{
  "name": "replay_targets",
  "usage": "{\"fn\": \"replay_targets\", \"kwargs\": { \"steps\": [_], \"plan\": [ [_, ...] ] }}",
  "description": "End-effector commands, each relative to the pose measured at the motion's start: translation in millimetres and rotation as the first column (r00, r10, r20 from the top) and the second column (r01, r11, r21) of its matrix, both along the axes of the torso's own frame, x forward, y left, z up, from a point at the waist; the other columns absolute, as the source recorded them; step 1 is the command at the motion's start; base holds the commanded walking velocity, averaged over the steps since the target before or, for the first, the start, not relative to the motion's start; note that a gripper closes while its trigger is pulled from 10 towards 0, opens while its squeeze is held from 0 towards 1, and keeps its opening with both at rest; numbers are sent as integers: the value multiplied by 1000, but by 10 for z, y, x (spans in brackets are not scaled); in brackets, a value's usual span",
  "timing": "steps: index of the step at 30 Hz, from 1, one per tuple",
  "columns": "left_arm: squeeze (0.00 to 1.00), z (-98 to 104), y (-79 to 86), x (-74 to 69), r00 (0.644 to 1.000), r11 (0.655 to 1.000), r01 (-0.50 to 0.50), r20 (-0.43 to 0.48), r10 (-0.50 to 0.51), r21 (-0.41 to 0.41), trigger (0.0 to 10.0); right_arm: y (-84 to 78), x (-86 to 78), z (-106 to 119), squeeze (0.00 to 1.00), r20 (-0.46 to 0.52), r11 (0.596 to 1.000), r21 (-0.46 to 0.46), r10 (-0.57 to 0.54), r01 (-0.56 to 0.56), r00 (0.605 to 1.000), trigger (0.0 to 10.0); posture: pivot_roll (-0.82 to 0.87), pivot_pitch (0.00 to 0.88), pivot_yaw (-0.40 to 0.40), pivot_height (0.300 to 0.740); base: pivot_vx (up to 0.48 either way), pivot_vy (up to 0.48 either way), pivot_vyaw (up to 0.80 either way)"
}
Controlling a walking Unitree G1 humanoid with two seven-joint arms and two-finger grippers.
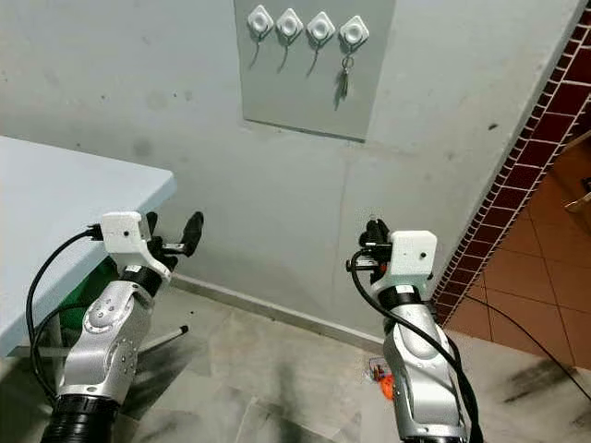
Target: Hang keys on a hook
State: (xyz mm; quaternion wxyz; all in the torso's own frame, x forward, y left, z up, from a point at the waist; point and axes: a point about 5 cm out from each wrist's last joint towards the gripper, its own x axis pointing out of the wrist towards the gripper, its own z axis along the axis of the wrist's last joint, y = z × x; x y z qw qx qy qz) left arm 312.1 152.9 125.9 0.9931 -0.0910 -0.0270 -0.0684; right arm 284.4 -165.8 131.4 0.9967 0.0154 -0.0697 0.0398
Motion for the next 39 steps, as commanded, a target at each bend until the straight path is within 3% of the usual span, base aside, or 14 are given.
{"fn": "replay_targets", "kwargs": {
  "steps": [1, 32, 39],
  "plan": [
    [0, 58, 13, 6, 1000, 1000, 2, 16, -3, 8, 10000, -3, -7, 47, 0, 22, 1000, 9, 1, -1, 1000, 10000, -15, 0, 9, 732, 349, 0, 0],
    [0, 60, -2, 13, 1000, 1000, -4, 6, 4, 6, 10000, -2, -23, 43, 0, 21, 1000, 11, 5, -6, 1000, 10000, -18, 0, 7, 732, 347, 0, 0],
    [0, 48, -1, 26, 1000, 1000, -20, -7, 20, 5, 10000, -7, -28, 38, 0, 19, 1000, 10, 2, -2, 1000, 10000, -21, 0, 9, 732, 0, 0, 0]
  ]
}}
